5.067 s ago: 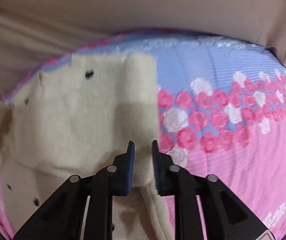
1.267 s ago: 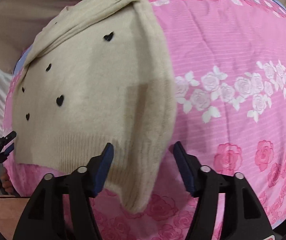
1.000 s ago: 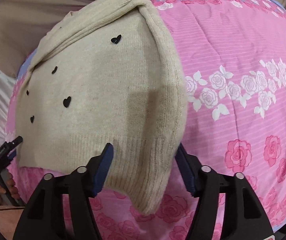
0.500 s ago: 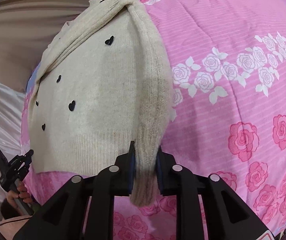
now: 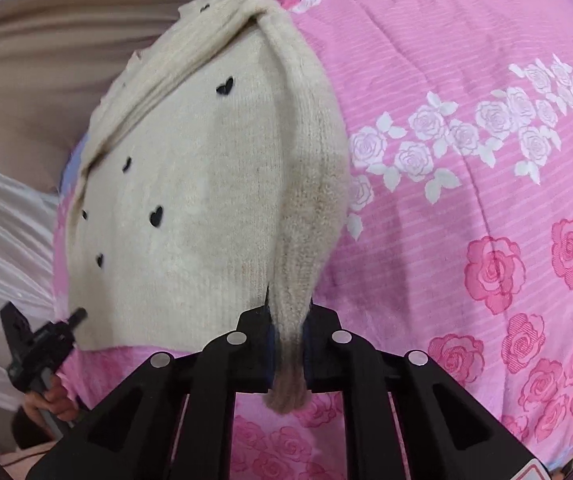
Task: Fold small clothes
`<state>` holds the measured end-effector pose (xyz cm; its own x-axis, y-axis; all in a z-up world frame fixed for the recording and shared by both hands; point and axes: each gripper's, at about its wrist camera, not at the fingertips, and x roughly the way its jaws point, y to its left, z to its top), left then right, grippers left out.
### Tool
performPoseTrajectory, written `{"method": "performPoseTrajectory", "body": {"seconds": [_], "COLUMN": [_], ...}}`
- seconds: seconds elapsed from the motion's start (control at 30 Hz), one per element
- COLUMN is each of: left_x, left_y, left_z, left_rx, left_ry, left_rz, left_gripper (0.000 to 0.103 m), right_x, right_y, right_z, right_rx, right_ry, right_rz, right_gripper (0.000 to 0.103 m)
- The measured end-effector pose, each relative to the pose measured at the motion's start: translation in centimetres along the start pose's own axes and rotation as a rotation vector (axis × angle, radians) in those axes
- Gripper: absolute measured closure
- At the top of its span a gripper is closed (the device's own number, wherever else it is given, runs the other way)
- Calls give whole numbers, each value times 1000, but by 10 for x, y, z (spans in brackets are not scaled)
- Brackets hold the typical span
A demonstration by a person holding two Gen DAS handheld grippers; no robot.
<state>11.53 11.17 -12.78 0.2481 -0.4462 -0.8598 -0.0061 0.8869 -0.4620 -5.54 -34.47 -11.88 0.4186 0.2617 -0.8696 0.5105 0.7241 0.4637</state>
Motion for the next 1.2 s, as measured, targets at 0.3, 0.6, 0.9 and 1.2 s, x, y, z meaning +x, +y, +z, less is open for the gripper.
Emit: {"method": "performPoseTrajectory", "body": {"seconds": [0.3, 0.6, 0.9, 1.2], "left_x": [-79, -133, -175, -110], "left_y": [-28, -40, -68, -155], "left_z": [-3, -62, -35, 148], "left_rx": [10, -19, 44, 211], "left_ry": [-41, 21, -116, -315], "left_rz": [-167, -183, -170, -126], "left_gripper": [91, 93, 99, 99], "right_x": [-90, -131, -180, -111], "right_y": [-9, -28, 7, 70], "right_z": [6, -40, 15, 212], "right_rx": [-90, -304, -354, -181], "right_ry": [-107, 50, -102, -401], "right_rz": [114, 110, 323, 190], "right_gripper": [95, 95, 95, 90]}}
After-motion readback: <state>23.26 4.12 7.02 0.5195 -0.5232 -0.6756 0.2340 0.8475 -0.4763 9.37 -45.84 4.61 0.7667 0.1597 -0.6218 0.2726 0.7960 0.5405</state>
